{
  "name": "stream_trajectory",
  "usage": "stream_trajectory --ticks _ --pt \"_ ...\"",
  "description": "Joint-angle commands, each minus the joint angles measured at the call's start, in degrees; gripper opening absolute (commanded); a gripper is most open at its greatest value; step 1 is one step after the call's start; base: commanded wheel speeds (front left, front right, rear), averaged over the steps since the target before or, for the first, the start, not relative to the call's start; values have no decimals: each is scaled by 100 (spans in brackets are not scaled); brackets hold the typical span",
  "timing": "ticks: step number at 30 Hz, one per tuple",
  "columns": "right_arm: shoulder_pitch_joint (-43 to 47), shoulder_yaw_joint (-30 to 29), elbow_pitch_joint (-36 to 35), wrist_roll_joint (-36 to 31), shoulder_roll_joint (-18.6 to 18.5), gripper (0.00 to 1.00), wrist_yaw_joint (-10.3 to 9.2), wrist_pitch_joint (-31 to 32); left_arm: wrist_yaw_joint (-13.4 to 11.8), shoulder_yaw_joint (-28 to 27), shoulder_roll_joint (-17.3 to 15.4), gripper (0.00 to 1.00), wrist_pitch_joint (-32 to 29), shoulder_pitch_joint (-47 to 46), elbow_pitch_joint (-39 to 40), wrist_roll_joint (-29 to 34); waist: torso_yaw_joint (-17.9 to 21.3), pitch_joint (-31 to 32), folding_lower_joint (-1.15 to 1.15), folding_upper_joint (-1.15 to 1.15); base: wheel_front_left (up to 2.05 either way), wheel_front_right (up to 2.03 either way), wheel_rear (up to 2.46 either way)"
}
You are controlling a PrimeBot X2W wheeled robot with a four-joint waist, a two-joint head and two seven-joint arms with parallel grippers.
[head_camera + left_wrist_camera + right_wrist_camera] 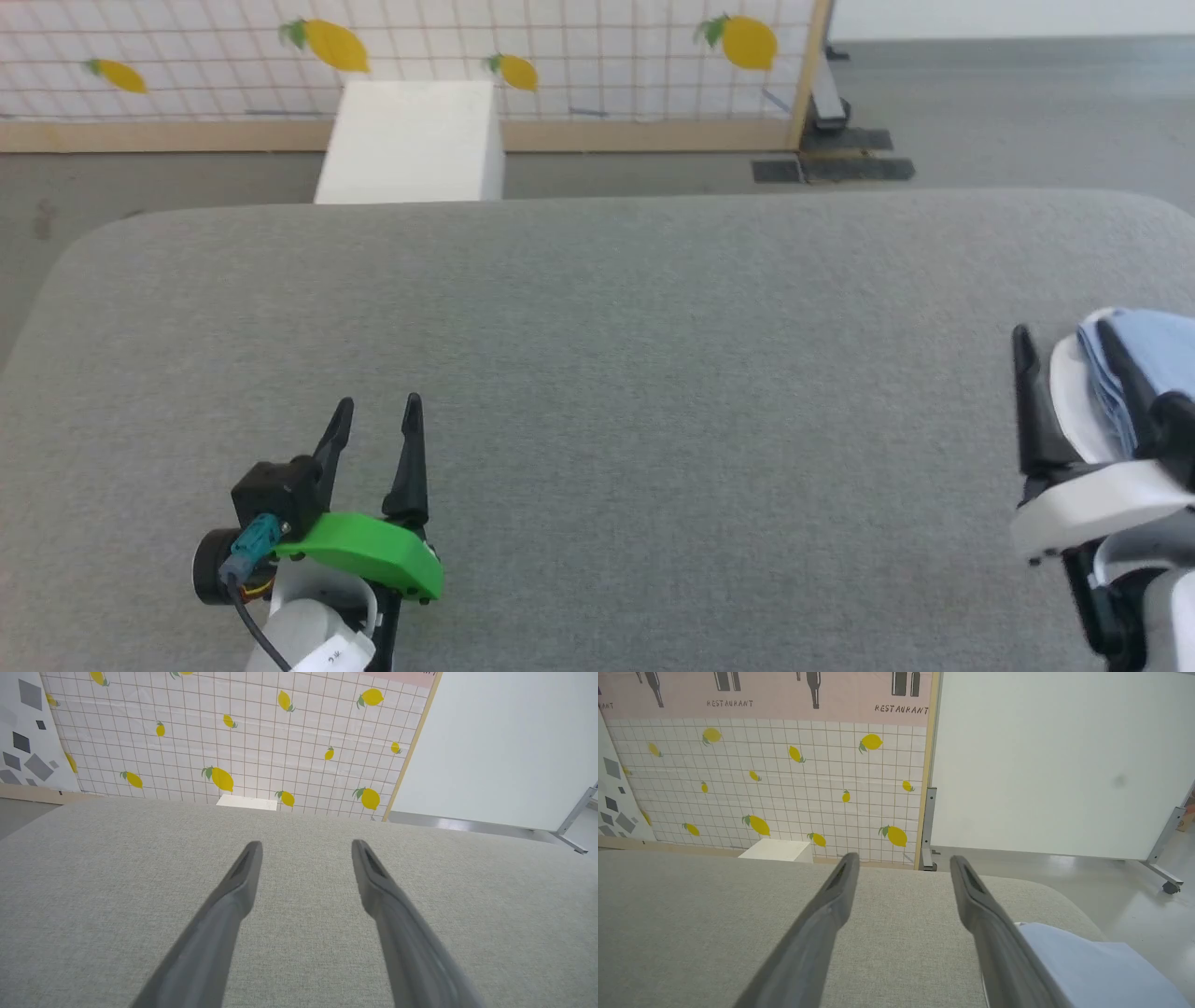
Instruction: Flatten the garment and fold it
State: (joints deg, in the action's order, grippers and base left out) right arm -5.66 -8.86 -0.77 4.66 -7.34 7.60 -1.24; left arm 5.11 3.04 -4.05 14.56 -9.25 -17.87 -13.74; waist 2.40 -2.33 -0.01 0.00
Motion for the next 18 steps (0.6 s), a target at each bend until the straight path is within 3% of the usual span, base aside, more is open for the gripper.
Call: stream_trajectory --ticks 1,10,18 --pt "122 65 -25 93 42 100 -11 -64 34 21 14 100 40 77 -28 -90 -282 260 1 0 0 0 0" --pt "650 197 -6 72 379 100 -11 -302 10 58 60 100 42 195 -51 -143 -451 316 1 0 0 0 0" --pt "815 207 11 55 442 100 -11 -347 6 52 80 100 43 269 -56 -159 -450 294 1 0 0 0 0"
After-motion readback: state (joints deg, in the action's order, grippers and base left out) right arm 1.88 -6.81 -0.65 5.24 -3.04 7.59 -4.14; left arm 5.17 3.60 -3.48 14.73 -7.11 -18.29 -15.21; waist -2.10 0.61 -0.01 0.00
